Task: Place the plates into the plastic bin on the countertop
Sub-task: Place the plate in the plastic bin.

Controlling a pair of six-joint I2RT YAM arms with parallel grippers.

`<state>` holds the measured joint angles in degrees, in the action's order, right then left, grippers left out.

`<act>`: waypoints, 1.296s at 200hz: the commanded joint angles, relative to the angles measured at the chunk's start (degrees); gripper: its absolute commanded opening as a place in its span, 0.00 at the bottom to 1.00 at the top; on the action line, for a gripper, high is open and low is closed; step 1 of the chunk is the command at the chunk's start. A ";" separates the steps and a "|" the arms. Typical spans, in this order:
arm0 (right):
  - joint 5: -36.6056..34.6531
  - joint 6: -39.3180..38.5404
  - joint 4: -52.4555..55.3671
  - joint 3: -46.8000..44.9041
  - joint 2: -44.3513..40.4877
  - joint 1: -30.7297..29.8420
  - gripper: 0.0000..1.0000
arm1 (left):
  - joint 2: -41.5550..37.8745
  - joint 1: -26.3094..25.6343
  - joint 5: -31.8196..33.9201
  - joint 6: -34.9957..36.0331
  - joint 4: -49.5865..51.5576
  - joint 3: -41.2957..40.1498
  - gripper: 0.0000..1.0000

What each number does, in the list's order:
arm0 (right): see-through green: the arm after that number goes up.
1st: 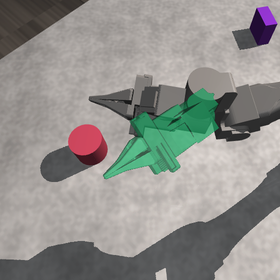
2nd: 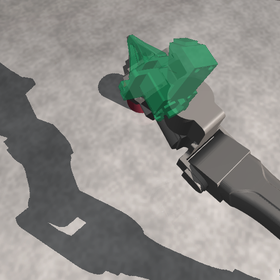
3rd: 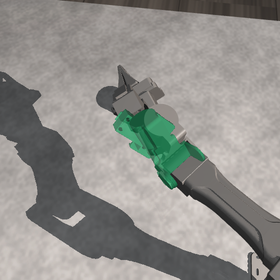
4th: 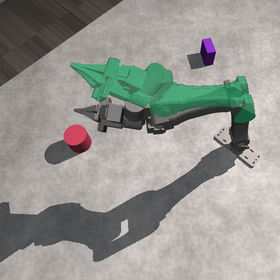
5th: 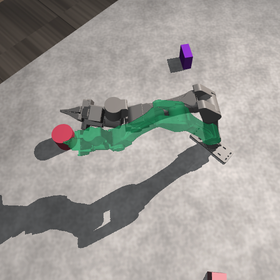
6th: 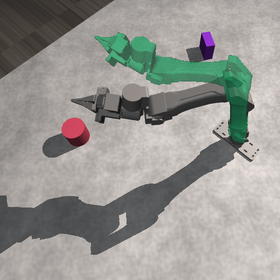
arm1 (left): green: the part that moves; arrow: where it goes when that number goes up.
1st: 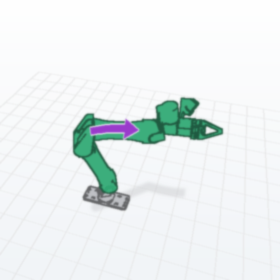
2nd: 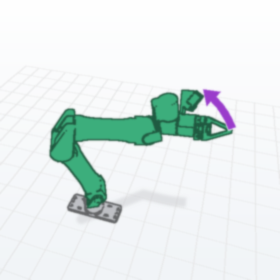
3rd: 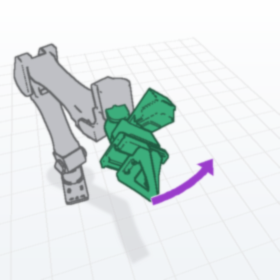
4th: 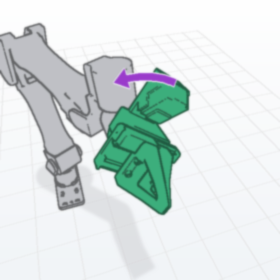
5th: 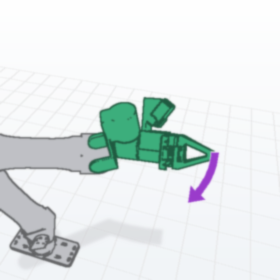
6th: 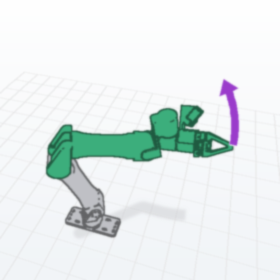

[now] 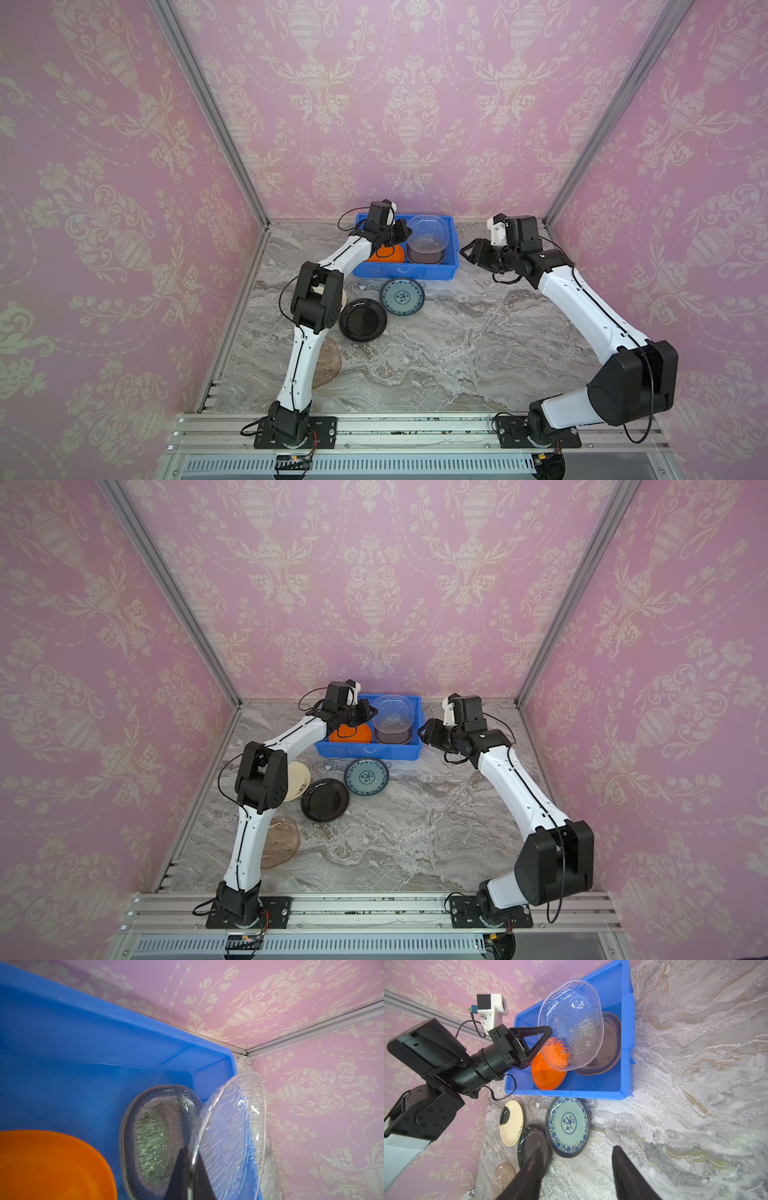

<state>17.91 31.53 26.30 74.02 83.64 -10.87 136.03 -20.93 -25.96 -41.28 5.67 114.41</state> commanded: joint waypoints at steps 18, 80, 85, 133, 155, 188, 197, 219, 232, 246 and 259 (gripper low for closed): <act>1.63 0.46 -0.37 -1.85 -1.46 0.66 0.55 | 5.22 -1.04 1.89 -3.05 -0.22 4.74 0.00; 2.30 0.70 -0.73 -2.22 0.01 1.11 0.55 | 8.58 -1.13 2.45 -2.60 1.00 6.74 0.00; 2.32 0.83 -0.86 -2.20 0.14 1.12 0.55 | 8.77 -1.14 2.47 -2.58 1.09 6.79 0.00; 3.46 2.02 -2.04 -2.30 1.72 1.08 0.55 | 10.80 -1.13 2.53 -0.58 5.16 9.94 0.00; 3.99 2.40 -2.59 -2.30 2.17 1.12 0.55 | 11.16 -1.04 2.66 0.13 6.28 10.45 0.00; 4.14 3.84 -3.40 -2.39 2.41 1.05 0.55 | 11.95 -1.04 2.90 0.84 8.38 11.90 0.00; 4.26 4.32 -3.69 -2.55 2.41 1.03 0.55 | 12.22 -1.04 2.80 1.02 8.96 12.32 0.00; 4.76 5.02 -4.49 -2.65 2.73 1.03 0.56 | 12.25 -0.97 2.96 1.61 9.98 12.63 0.00; 4.91 5.13 -4.84 -2.75 2.91 0.88 0.56 | 12.35 -0.88 2.77 1.91 10.36 12.83 0.06; 4.76 5.46 -5.08 -2.83 2.86 0.70 0.56 | 12.56 -0.62 2.76 1.95 10.78 12.91 0.10; 4.63 5.56 -5.25 -2.90 2.75 0.48 0.56 | 12.47 -0.45 2.87 2.15 11.24 12.86 0.14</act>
<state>21.87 35.97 22.41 71.85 85.69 -10.15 147.13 -21.87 -23.68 -41.17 14.46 125.49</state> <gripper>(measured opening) 0.562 0.112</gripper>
